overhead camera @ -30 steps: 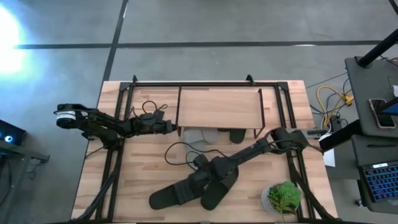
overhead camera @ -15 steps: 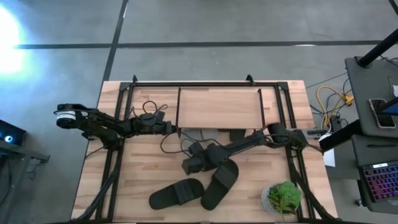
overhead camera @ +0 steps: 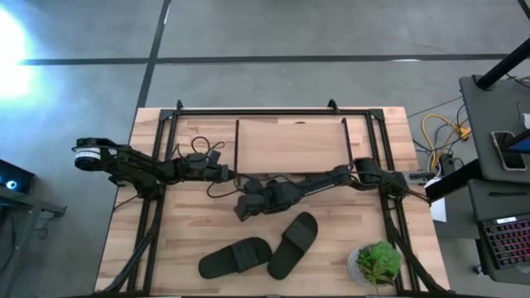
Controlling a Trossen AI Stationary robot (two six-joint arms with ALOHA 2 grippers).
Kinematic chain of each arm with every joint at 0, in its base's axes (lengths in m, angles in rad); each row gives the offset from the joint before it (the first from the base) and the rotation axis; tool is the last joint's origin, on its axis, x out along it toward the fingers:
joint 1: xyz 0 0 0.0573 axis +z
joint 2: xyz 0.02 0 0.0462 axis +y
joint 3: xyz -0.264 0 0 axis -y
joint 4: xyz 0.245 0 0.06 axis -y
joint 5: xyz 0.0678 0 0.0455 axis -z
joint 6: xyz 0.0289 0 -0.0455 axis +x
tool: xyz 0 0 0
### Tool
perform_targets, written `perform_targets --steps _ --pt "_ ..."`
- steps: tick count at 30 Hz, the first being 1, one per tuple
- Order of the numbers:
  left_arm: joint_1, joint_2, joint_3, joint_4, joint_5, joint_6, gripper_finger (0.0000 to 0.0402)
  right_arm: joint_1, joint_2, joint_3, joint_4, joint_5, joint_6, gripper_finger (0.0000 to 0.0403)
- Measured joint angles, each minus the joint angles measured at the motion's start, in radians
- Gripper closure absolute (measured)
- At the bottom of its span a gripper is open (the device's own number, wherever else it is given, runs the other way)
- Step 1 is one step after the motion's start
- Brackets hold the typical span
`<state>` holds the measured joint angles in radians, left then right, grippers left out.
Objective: Pick and place slides into the shelf
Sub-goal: Put the gray slipper under the shelf
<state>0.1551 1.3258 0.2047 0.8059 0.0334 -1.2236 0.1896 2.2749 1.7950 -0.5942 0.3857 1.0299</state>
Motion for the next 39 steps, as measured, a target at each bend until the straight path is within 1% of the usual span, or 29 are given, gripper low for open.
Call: perform_targets --steps 4,9,13,18,23,31,32,39 --pt "0.0 0.0 0.0 0.004 0.0 0.0 0.0389 -0.001 0.0 0.0 0.019 -0.021 -0.007 0.039" --pt "0.0 -0.008 0.004 0.005 0.011 0.0 0.0389 0.016 0.0 0.0 -0.001 -0.031 -0.013 0.039" --pt "-0.001 -0.022 0.006 0.006 0.013 0.001 0.0389 0.04 0.0 0.0 -0.014 -0.095 0.027 0.039" --pt "-0.001 -0.033 0.002 0.006 0.014 0.007 0.0389 0.079 0.016 0.002 0.005 -0.061 0.09 0.039" --pt "-0.008 -0.034 0.004 0.005 0.011 0.007 0.0389 0.069 0.066 0.001 0.015 -0.054 0.094 0.039" --pt "-0.047 -0.034 0.002 -0.004 0.012 0.006 0.0389 0.025 0.082 0.002 0.073 -0.02 0.029 0.039" --pt "-0.049 -0.034 0.003 -0.004 0.011 0.006 0.0389 0.017 0.081 0.002 0.067 -0.001 0.019 0.039" --pt "-0.052 -0.034 0.0 -0.009 0.009 0.007 0.0389 -0.019 0.08 0.0 0.095 0.022 -0.033 0.039"
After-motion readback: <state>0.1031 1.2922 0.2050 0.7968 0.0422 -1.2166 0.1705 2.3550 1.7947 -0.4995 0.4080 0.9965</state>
